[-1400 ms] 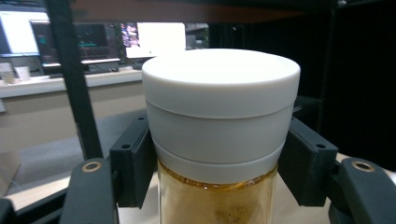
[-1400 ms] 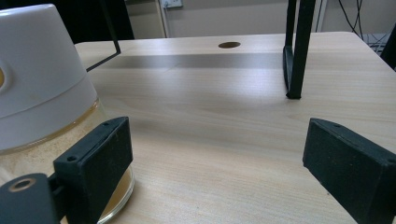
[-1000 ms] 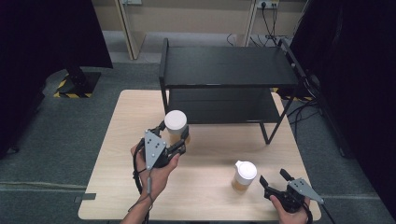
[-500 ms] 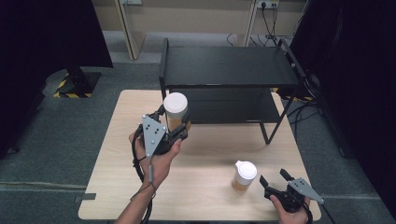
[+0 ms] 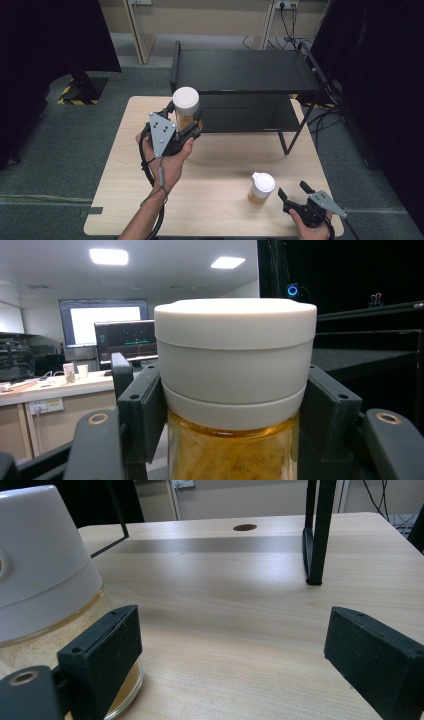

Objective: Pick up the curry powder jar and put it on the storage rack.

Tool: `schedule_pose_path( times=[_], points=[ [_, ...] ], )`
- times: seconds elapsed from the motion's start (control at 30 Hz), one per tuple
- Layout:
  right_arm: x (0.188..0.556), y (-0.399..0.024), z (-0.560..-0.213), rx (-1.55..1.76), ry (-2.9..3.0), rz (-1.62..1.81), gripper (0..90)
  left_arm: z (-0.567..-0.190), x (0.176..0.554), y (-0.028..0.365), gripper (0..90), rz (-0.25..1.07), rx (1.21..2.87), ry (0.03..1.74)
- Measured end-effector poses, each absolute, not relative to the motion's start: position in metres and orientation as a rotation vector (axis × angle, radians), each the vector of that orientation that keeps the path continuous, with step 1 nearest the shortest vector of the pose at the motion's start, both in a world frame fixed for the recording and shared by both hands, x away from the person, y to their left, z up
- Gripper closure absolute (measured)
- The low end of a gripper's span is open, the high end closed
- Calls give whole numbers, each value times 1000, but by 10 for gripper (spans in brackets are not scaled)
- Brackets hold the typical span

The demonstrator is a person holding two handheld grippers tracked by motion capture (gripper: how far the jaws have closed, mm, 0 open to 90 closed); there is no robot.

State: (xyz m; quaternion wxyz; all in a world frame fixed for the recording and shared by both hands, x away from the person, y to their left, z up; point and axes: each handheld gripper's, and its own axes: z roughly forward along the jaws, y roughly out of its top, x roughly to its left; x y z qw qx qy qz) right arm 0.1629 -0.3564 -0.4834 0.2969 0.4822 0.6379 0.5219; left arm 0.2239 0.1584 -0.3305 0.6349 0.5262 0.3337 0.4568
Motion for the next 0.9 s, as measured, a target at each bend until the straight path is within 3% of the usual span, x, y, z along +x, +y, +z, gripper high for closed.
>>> schedule_pose_path(
  times=[0.9],
  points=[
    [163,-356,-484,1279,1696,1387,84,-272,241,147,347,1051,1166,756]
  ],
)
